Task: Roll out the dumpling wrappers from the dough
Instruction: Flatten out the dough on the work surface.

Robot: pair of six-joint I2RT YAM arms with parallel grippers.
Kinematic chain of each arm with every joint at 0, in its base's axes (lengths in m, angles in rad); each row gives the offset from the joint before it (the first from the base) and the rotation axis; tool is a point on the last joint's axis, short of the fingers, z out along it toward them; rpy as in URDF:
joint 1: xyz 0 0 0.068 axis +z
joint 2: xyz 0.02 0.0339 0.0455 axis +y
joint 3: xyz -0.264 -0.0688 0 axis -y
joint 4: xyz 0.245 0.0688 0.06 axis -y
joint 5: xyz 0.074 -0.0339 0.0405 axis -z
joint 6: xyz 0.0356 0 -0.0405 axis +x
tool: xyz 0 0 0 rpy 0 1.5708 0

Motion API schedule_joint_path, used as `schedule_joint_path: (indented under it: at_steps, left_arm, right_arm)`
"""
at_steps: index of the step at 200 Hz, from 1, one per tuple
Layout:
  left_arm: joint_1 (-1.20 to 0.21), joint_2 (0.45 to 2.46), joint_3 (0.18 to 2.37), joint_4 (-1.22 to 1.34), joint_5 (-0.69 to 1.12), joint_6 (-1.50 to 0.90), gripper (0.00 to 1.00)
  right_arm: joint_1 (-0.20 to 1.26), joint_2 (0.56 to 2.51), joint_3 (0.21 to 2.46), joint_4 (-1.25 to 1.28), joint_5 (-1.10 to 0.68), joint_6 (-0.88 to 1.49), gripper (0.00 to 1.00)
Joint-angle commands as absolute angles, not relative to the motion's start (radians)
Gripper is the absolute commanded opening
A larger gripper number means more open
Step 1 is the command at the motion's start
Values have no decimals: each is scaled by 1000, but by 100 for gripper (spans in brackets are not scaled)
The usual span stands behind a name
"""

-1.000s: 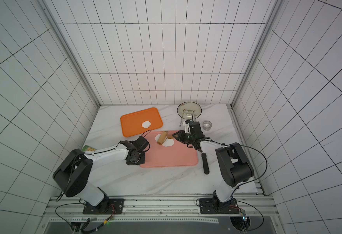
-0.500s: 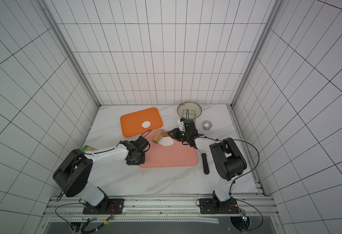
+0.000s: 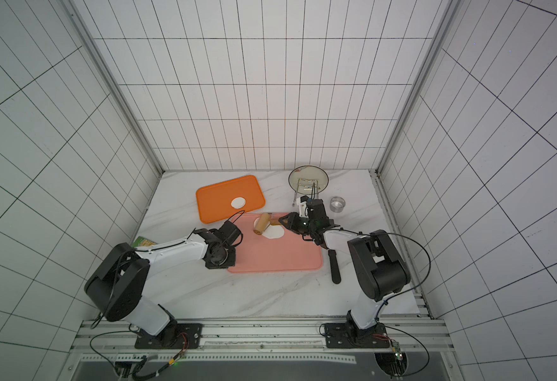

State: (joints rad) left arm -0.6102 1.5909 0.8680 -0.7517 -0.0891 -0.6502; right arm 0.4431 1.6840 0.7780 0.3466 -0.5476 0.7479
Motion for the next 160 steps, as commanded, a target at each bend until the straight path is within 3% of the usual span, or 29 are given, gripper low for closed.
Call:
schedule_joint_path:
  at_steps: [1, 106, 160]
  left_arm:
    - [-578, 1661, 813, -699, -136, -658, 0]
    - [-566, 1657, 812, -712, -140, -660, 0]
    - [-572, 1657, 816, -709, -136, -656, 0]
  right_arm:
    - [369, 1723, 639, -84, -298, 663, 0]
    - [282, 1470, 590, -275, -261, 600, 0]
    - [290, 1458, 587, -270, -274, 598, 0]
